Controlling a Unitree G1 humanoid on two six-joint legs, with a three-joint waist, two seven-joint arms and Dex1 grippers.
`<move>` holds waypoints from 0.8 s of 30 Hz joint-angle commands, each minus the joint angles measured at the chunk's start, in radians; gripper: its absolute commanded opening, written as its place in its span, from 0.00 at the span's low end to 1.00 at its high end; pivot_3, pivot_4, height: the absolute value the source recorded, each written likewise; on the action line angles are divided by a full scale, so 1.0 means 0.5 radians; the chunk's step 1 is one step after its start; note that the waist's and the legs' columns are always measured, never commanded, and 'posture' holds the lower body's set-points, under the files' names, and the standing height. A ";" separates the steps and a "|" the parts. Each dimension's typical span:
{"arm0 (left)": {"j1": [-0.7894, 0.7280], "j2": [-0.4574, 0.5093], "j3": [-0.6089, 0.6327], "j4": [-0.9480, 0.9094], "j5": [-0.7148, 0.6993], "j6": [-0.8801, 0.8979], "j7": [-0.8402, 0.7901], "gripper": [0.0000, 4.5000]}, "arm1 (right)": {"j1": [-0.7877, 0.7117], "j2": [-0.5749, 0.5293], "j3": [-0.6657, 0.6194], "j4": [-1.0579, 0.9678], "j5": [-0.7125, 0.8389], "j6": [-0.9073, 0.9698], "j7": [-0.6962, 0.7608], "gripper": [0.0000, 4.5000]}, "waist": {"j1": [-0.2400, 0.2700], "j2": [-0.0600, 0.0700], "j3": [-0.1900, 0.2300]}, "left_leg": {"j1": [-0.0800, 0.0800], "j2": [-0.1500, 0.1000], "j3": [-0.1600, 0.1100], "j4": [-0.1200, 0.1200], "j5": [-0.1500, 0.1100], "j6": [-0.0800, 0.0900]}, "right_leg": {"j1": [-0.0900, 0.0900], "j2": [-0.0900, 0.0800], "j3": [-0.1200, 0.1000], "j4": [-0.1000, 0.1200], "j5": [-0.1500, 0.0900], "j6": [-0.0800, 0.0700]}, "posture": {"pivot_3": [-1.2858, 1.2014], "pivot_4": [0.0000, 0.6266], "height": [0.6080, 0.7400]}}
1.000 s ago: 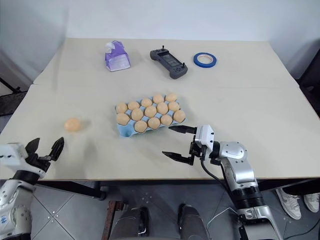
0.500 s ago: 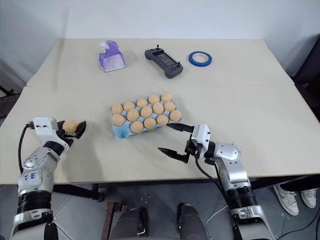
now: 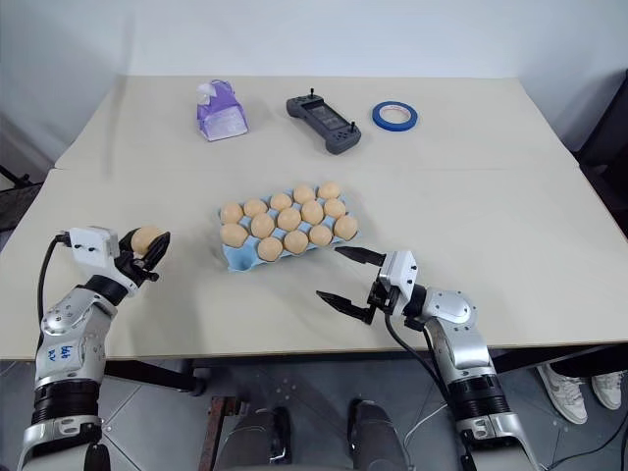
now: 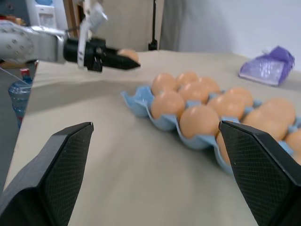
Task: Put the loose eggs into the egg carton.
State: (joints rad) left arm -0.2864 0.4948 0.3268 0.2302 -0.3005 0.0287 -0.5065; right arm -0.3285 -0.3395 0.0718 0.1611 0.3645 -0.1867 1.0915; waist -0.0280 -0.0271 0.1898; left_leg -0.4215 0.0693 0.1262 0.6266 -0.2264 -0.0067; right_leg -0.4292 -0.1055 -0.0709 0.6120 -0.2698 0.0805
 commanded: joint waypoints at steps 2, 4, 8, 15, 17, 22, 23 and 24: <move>-0.029 0.031 -0.286 -0.269 -0.062 0.009 -0.408 0.51 | 0.055 -0.061 -0.073 -0.105 -0.001 -0.015 -0.073 1.00 | 0.007 0.000 0.000 | 0.000 -0.001 0.000 0.001 0.000 0.000 | 0.001 0.000 -0.001 0.000 0.000 0.000 | 0.52 0.24 1.00; -0.073 0.024 -0.368 -0.237 -0.022 0.023 -0.461 0.51 | 0.069 -0.080 -0.090 -0.106 0.000 -0.017 -0.094 1.00 | 0.005 0.000 0.000 | 0.000 -0.002 0.000 0.001 0.000 0.000 | 0.001 0.001 0.000 0.000 0.000 0.000 | 0.52 0.24 1.00; -0.188 -0.023 -0.530 -0.081 0.063 -0.016 -0.550 0.51 | 0.130 -0.103 -0.110 -0.153 -0.011 -0.026 -0.156 1.00 | 0.002 0.000 0.000 | 0.000 -0.002 0.001 0.002 0.001 0.001 | 0.001 0.010 0.001 0.000 0.000 0.000 | 0.52 0.24 1.00; -0.261 -0.019 -0.495 0.050 0.054 -0.062 -0.570 0.87 | 0.164 -0.090 -0.090 -0.288 -0.011 -0.018 -0.232 1.00 | 0.000 0.000 0.000 | 0.001 -0.004 0.000 0.006 0.001 0.000 | 0.001 0.017 0.002 0.005 0.000 -0.001 | 0.52 0.24 1.00; -0.207 0.052 -0.430 0.005 0.015 -0.037 -0.606 0.93 | 0.176 -0.097 -0.094 -0.293 -0.008 -0.018 -0.235 1.00 | -0.002 0.000 0.000 | 0.001 -0.004 0.000 0.007 0.001 0.001 | 0.001 0.016 0.001 0.006 0.000 -0.001 | 0.52 0.24 1.00; -0.016 0.260 -0.258 -0.147 -0.114 -0.017 -0.761 0.93 | 0.194 -0.134 -0.128 -0.275 0.004 -0.014 -0.231 1.00 | -0.003 0.000 0.000 | 0.001 0.005 0.000 0.006 0.001 0.000 | -0.001 0.015 0.002 0.006 -0.002 -0.004 | 0.52 0.24 1.00; 0.041 0.311 -0.233 -0.189 -0.124 -0.016 -0.802 0.93 | 0.197 -0.145 -0.133 -0.271 0.004 -0.008 -0.227 1.00 | -0.002 0.000 0.000 | 0.001 0.005 0.000 0.005 0.001 0.000 | -0.001 0.015 0.002 0.006 -0.002 -0.004 | 0.52 0.24 1.00; 0.101 0.357 -0.210 -0.216 -0.132 -0.023 -0.845 0.93 | 0.201 -0.156 -0.139 -0.265 0.005 -0.004 -0.226 1.00 | -0.002 0.001 0.000 | 0.001 0.006 0.000 0.005 0.000 -0.001 | -0.001 0.013 0.002 0.006 -0.002 -0.004 | 0.52 0.24 1.00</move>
State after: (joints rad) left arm -0.2556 0.6514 0.1921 0.1778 -0.3358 0.0230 -0.8933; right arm -0.2302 -0.4044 0.0287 0.0467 0.3532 -0.1882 0.9769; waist -0.0290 -0.0268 0.1899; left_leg -0.4210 0.0720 0.1261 0.6289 -0.2264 -0.0070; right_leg -0.4296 -0.0995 -0.0697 0.6144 -0.2708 0.0782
